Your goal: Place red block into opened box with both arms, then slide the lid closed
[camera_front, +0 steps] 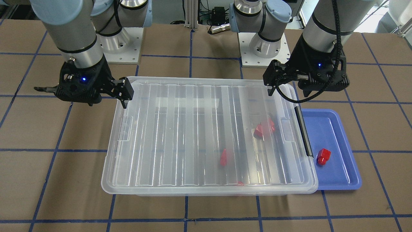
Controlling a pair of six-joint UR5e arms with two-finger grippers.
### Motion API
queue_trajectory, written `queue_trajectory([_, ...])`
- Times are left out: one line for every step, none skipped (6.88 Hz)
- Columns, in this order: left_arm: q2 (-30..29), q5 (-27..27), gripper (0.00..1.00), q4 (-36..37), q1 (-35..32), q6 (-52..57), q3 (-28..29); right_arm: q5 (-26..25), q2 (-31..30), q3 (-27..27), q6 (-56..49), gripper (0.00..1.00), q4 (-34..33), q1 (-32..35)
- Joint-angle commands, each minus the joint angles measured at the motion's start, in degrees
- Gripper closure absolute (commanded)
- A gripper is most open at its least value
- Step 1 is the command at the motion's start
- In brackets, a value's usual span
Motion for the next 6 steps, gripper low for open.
queue_trajectory([-0.05,0.13,0.0,-0.02,-0.21,0.02,-0.03,-0.08,3.79,6.36,-0.38,0.0,-13.77,-0.43])
queue_trajectory([-0.05,-0.13,0.0,-0.02,-0.21,0.02,-0.03,-0.34,4.52,6.46,-0.55,0.0,-17.05,-0.34])
queue_trajectory([-0.22,-0.39,0.0,0.06,-0.13,-0.24,-0.03,-2.0,4.87,6.11,-0.64,0.0,-16.65,-0.34])
queue_trajectory([-0.14,-0.4,0.0,-0.02,-0.13,-0.24,-0.03,-3.93,4.79,6.02,-0.64,0.0,-16.47,-0.43])
queue_trajectory([-0.22,-0.4,0.0,0.06,-0.13,-0.24,-0.03,-7.87,5.14,6.28,-1.77,0.0,-16.56,-0.52])
queue_trajectory([-0.31,-0.4,0.0,0.07,-0.13,-0.24,-0.03,-8.69,5.14,6.2,-3.44,0.0,-16.82,-0.52])
